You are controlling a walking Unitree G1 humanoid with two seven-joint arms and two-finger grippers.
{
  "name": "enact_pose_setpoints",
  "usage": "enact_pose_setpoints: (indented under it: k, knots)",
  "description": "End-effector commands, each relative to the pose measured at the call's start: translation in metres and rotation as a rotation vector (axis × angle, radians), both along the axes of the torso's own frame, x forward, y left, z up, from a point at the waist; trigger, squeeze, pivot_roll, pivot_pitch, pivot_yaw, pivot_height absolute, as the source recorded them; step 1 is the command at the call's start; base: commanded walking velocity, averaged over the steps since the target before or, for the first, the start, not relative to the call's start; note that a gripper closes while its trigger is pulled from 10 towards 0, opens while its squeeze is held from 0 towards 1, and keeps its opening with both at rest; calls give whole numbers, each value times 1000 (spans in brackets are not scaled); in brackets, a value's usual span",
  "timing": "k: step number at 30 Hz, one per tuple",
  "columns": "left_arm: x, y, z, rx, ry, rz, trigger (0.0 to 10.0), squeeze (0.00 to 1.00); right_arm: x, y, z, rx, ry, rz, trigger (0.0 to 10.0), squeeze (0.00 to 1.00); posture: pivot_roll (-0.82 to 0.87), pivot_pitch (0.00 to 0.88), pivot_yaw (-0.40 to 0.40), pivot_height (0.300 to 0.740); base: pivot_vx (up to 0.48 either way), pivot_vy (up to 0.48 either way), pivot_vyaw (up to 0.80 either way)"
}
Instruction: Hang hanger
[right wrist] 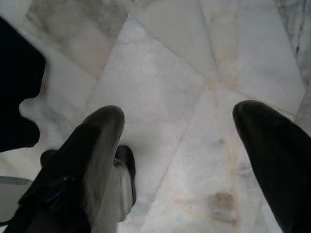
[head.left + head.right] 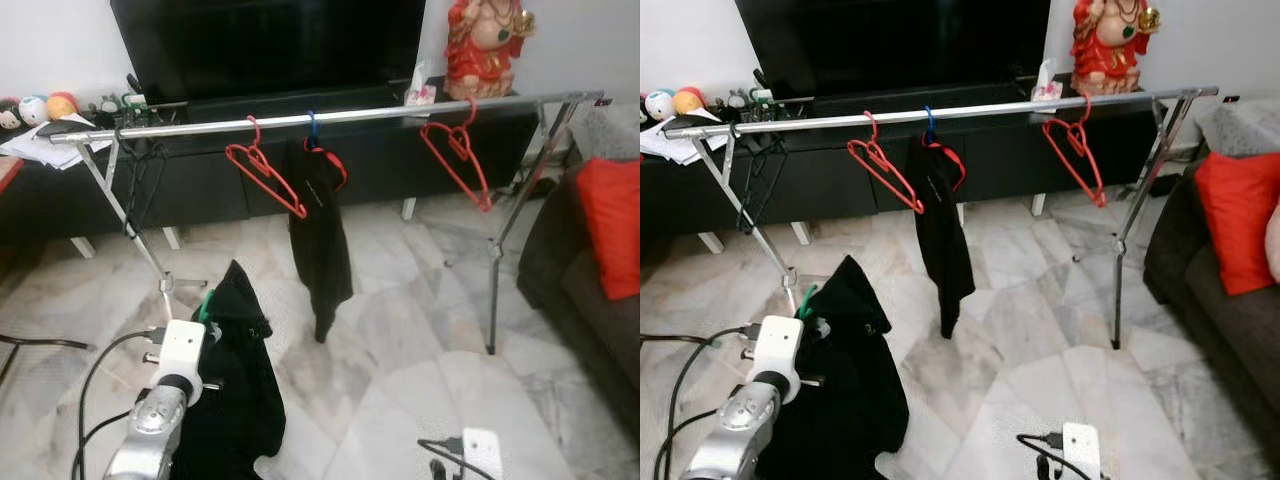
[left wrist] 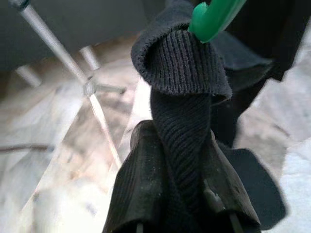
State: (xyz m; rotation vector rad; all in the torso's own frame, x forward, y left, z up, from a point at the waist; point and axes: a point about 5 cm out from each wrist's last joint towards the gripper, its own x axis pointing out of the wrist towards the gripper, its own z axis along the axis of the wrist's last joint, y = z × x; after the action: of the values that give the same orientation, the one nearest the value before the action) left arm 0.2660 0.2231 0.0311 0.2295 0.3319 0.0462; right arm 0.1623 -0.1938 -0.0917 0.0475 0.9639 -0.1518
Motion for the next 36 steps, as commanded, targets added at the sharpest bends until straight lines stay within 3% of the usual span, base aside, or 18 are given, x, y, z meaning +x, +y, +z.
enact_pose_setpoints:
  k: [1,5,14,22,30,36]
  knots:
    - [4,11,7,49,-23,49,10000,0,-2,4,-1,14,9,4,10000,0,-189,0,40,740,0,0,0]
    - [0,24,5,63,-9,126,10000,0,-2,4,-1,16,8,4,10000,0,-187,0,38,740,0,0,0]
    - [-7,19,11,-41,-92,153,10000,0,-3,3,-2,15,9,13,10000,0,-188,0,39,740,0,0,0]
    - [-13,17,17,-39,-137,143,10000,0,-3,3,-1,12,1,13,10000,0,-181,0,35,740,0,0,0]
    - [-5,7,22,-44,-154,102,10000,0,-4,1,-2,-9,6,-61,10000,0,-184,0,39,740,0,0,0]
    - [2,-1,24,-58,-161,88,10000,0,-4,1,-2,-13,13,-51,10000,0,-188,0,38,740,247,0,0]
